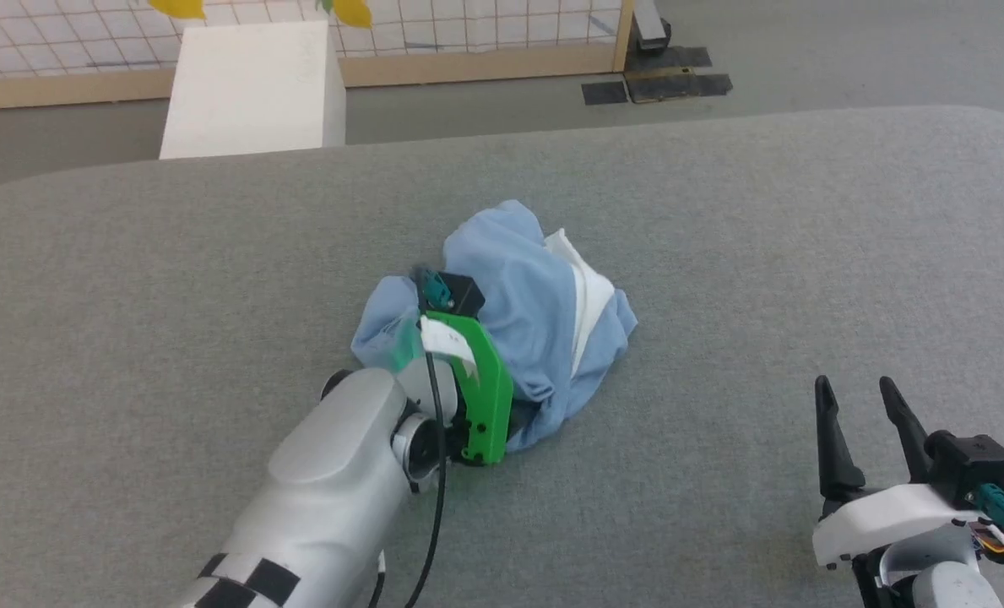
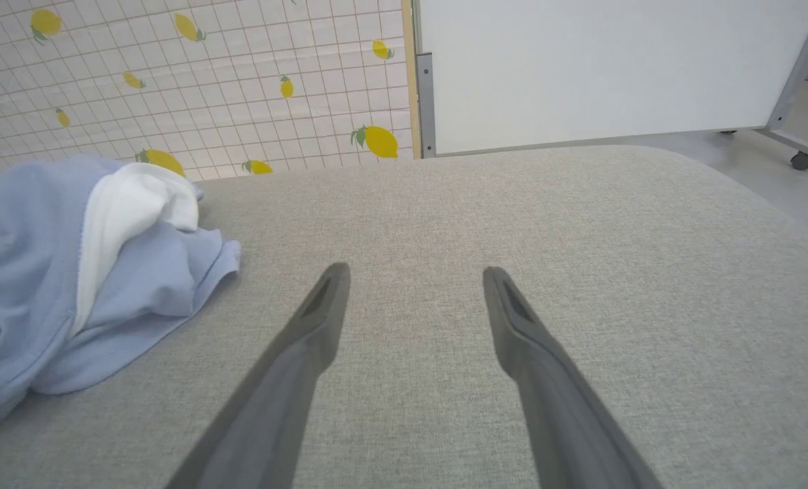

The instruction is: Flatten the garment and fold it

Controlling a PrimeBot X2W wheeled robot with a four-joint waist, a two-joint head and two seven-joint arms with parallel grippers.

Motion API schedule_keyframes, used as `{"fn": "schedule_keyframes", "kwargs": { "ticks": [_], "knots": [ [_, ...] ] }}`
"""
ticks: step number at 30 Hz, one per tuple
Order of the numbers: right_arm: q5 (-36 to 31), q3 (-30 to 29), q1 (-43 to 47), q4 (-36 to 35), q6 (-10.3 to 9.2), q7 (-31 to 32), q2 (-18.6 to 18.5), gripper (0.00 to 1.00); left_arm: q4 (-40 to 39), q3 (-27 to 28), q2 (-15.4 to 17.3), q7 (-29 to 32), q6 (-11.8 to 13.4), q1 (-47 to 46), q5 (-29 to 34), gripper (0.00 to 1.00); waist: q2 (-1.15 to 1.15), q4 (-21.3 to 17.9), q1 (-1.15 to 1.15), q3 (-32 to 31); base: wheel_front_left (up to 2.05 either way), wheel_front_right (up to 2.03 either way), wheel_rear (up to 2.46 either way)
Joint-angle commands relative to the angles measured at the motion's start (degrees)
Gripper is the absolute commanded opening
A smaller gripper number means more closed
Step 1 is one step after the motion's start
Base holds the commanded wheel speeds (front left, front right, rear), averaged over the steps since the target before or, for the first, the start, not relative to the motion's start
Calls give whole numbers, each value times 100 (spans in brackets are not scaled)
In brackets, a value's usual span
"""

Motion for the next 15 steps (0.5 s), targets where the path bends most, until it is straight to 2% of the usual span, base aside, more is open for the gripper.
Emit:
{"fn": "schedule_keyframes", "kwargs": {
  "ticks": [1,6,9,11,15],
  "knots": [
    [40,1,9,21,-8,-34,3,100,-91,59,69,20,-23,-31,-104,100,-1,105,0,-107,0,0,0],
    [84,33,85,72,-8,-34,3,100,-731,488,408,-132,7,-234,-428,100,-1,307,0,-339,0,0,0],
    [108,55,132,86,-8,-34,3,100,-1165,836,641,-448,157,-270,-521,100,-1,421,0,-456,0,0,0],
    [119,57,149,87,-8,-34,3,100,-1443,1060,808,-792,274,-241,-501,100,-1,481,0,-494,0,0,0],
    [126,59,132,75,-8,-34,3,100,-1912,1479,1212,-1852,445,-39,-237,100,-1,547,0,-510,0,0,0]
  ]
}}
